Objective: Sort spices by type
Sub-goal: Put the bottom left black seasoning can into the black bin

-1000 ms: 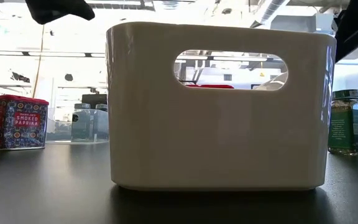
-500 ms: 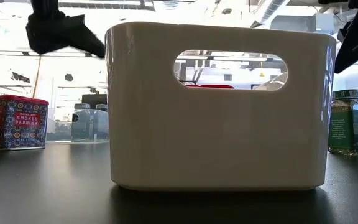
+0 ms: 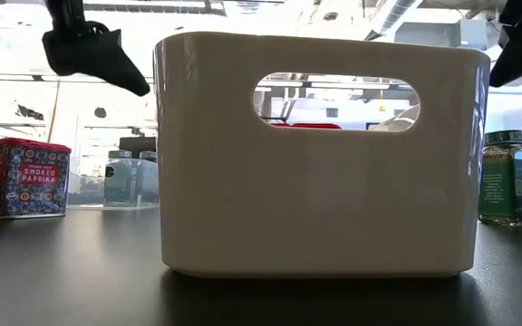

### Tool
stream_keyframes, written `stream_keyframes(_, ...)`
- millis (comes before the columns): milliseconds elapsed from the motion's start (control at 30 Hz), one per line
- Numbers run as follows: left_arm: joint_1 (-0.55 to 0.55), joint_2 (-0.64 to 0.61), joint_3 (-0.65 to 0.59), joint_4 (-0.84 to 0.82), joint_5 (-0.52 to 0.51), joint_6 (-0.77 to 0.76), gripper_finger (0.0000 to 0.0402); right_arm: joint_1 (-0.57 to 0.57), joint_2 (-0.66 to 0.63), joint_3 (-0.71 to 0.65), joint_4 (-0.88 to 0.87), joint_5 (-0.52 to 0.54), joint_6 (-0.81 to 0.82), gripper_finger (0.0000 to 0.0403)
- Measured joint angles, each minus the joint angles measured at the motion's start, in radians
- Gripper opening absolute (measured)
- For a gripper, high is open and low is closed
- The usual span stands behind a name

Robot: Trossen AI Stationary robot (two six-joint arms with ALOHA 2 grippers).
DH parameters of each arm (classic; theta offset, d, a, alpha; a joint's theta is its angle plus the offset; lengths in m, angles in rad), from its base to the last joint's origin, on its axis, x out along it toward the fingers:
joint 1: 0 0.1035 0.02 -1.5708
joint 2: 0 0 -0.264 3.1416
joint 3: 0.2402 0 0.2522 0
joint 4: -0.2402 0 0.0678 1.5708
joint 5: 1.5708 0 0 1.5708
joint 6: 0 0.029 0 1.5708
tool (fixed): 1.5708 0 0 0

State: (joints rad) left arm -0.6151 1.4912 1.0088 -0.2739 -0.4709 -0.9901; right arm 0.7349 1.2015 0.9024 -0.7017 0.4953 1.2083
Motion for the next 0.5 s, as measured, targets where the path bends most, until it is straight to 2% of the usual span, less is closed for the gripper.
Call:
stream_keyframes(100,0.0,-0.003,0.0,0.001,0.002,-0.001,0.0388,0.0,0.0,0.0,0.0,0.0,0.029,0.0379)
stream_keyframes(267,0.0,-0.003,0.0,-0.001,0.15,0.056,0.0388,0.0,0.002,0.0,-0.001,0.001,0.065,0.0379)
stream_keyframes(367,-0.018,-0.003,0.001,-0.027,0.156,0.044,0.0388,-0.004,0.002,0.0,0.002,0.001,0.075,0.0379)
stream_keyframes(500,-0.067,-0.001,0.049,-0.18,0.152,0.047,0.0388,-0.003,0.002,0.0,0.01,0.002,0.082,0.0379)
